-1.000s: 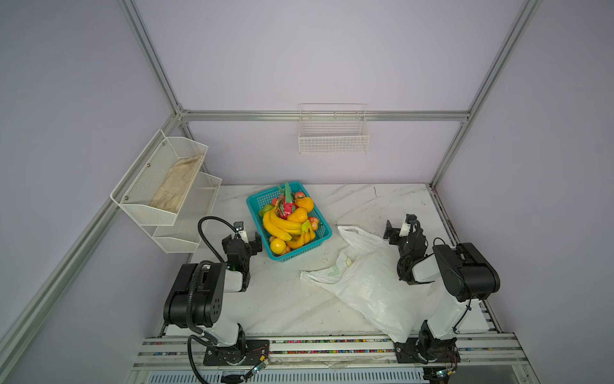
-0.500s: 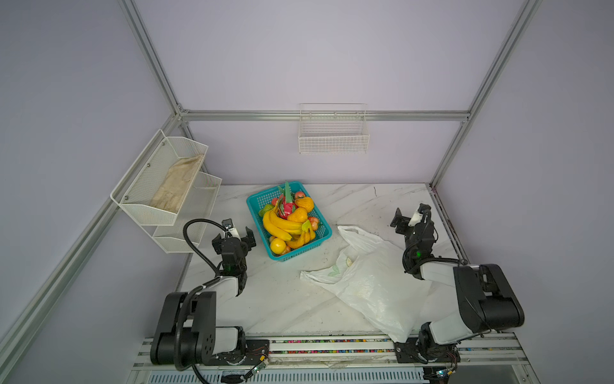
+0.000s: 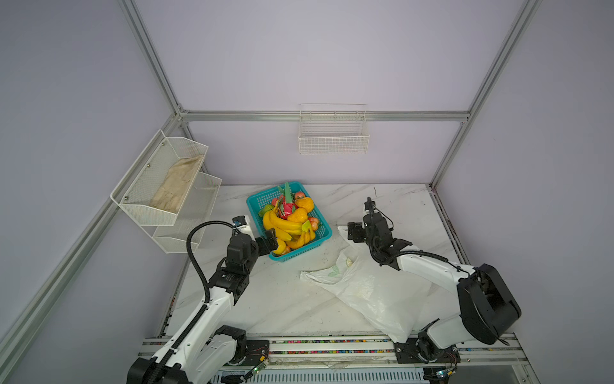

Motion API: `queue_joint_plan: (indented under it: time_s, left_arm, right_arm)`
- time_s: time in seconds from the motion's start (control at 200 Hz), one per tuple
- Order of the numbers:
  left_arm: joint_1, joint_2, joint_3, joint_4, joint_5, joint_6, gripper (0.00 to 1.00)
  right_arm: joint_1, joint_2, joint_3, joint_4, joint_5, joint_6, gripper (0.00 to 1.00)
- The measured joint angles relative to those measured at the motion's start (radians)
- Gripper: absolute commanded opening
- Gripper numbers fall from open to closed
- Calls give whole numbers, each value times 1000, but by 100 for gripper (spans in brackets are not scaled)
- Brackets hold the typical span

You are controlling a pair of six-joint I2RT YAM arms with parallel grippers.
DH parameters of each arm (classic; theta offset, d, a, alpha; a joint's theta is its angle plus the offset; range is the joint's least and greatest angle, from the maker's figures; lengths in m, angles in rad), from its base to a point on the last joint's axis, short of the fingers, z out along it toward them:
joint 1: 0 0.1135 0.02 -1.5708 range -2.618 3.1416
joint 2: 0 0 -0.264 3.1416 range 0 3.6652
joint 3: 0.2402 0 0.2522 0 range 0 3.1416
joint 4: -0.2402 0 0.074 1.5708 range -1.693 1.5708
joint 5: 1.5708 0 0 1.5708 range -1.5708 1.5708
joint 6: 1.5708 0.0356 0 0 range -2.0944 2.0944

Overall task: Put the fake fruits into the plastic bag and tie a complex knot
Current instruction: 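Grasp the white bag's handle with the right gripper while the left nears the basket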

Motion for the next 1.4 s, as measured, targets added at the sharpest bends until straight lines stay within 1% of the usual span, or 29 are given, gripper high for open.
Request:
queue_joint_plan:
  time_s: [0.09, 0.2, 0.3, 0.37, 0.515, 0.555, 0.635, 0.7, 0.77, 0.92, 1.055, 1.195, 1.315, 1.4]
  left_arm:
    - [-49, -7, 13, -37, 5, -5, 100]
    - [-71, -7, 20, -62, 5, -5, 100]
    - [-79, -7, 20, -78, 5, -5, 100]
    - [-81, -7, 20, -86, 4, -5, 100]
    - [-83, -7, 20, -93, 2, -5, 100]
    - [-83, -7, 20, -94, 2, -5, 100]
    - [-83, -7, 20, -98, 2, -5, 100]
    - [-83, -8, 20, -101, 1, -5, 99]
    - [-83, -8, 20, -105, -1, -5, 100]
    - [-84, -16, 20, -114, -1, -5, 100]
    - [-84, -27, 20, -126, -1, -5, 100]
    - [-84, -43, 20, -148, 12, -6, 100]
    - [-97, -53, 20, -154, 34, -8, 100]
    - [-112, -54, 20, -160, 45, -8, 100]
  right_arm:
    - [7, 96, 48, -70, 13, -20, 88]
    - [7, 196, 107, -123, 27, -47, 88]
    - [7, 258, 148, -153, 48, -69, 87]
    - [6, 290, 168, -160, 68, -87, 83]
    - [-2, 335, 199, -169, 80, -118, 73]
    - [-3, 337, 200, -170, 77, -125, 68]
    - [-6, 337, 200, -173, 66, -142, 56]
    - [-10, 337, 200, -176, 51, -153, 43]
    - [-18, 337, 200, -177, 39, -165, 31]
    - [-57, 335, 200, -184, 7, -192, 0]
    - [-120, 301, 199, -200, -14, -226, 0]
    - [-219, 206, 200, -204, -43, -256, 0]
    - [-298, 127, 214, -199, -121, -291, 0]
    - [-315, 116, 250, -194, -207, -316, 0]
